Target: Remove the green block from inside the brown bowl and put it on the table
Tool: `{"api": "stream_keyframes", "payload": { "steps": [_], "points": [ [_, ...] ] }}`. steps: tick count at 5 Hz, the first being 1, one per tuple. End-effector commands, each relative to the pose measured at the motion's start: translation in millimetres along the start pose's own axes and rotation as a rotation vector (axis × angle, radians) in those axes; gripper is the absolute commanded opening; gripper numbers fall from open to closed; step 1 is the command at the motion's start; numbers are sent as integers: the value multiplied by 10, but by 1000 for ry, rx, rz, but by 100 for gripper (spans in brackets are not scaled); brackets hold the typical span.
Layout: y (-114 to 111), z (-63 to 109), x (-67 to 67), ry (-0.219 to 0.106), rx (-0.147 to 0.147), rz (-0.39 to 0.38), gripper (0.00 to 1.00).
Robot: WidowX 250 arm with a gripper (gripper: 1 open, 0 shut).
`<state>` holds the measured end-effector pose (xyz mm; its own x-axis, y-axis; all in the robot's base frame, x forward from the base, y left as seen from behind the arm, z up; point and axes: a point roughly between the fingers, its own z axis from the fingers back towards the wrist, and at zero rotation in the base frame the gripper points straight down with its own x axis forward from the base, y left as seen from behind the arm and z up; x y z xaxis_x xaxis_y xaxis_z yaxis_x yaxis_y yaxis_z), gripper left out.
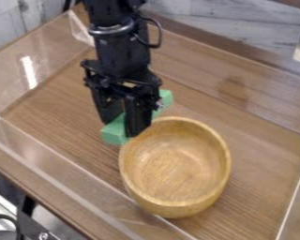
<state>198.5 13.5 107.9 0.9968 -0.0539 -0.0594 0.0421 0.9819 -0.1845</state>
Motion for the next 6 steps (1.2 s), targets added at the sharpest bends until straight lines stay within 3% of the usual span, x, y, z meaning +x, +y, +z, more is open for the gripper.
{"api": "stream_keyframes", "payload": {
  "steps": [1,6],
  "points": [
    [106,136,115,-74,19,-13,0],
    [242,-74,122,-92,25,-46,0]
  ]
}}
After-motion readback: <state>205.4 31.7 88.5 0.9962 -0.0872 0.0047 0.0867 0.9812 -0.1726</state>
